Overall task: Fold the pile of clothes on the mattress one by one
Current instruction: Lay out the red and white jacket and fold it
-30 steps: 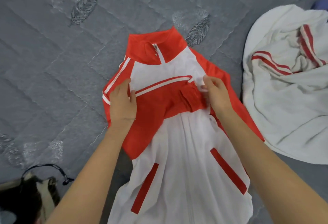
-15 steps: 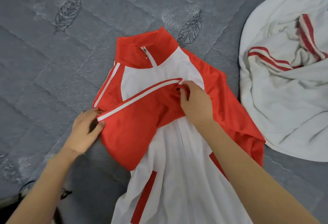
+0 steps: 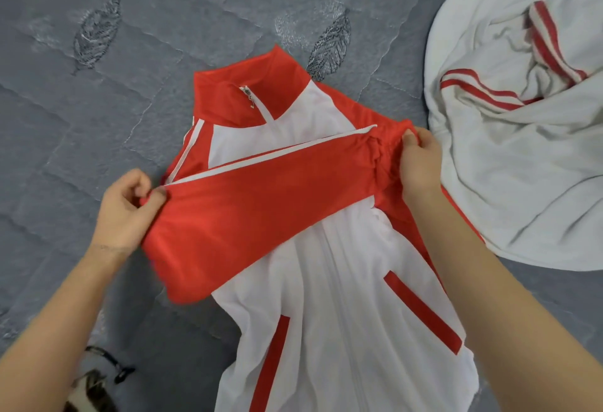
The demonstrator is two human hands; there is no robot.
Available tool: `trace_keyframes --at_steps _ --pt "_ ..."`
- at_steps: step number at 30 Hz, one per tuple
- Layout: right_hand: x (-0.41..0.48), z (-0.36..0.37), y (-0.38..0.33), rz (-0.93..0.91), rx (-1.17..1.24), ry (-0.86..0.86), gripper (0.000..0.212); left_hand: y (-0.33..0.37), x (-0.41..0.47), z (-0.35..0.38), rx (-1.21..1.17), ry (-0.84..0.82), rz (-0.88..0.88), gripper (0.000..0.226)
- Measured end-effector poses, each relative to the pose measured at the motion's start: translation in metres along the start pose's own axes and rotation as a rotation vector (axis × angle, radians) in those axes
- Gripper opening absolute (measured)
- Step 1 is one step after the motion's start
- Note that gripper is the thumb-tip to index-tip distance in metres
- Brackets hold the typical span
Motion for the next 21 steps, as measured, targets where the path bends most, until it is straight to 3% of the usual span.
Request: trace_keyframes --at_steps 4,6,10,13,18,21 --pt "-0.002 0.012 0.000 -0.029 0.032 -0.120 0.033 -0.002 0.013 -0.034 0.441 0.268 0.045 0.032" --pt "-0.007 0.023 -0.008 -0.090 0.007 -0.171 0.025 -0.005 0.021 -0.043 0.529 0.318 0.040 0.033" --pt "-0.006 0.022 -0.013 -0.163 -0.132 -0.094 0.019 -0.007 0.031 -0.012 0.606 0.094 0.058 0.054" --pt "-0.006 0.009 -0.011 -0.189 -0.158 -0.066 0.015 0.017 0.020 0.036 0.641 -0.015 0.229 0.056" --pt "-0.012 -0.018 -0.022 -0.422 -0.435 -0.036 0.031 0.061 -0.001 0.121 0.669 -0.131 0.421 0.055" --pt "-0.010 -0.032 -0.013 -0.415 -0.539 -0.078 0.048 0.078 -0.005 0.157 0.665 -0.195 0.428 0.057"
Point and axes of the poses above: each hand's wrist, its own x-axis towards the middle knuckle, its own z-axis out of the palm, y = z × x, the point moved 8 cm from there along x, towards the middle knuckle, and after that the axes turned 8 degrees about -x, right-handed, at the moved point
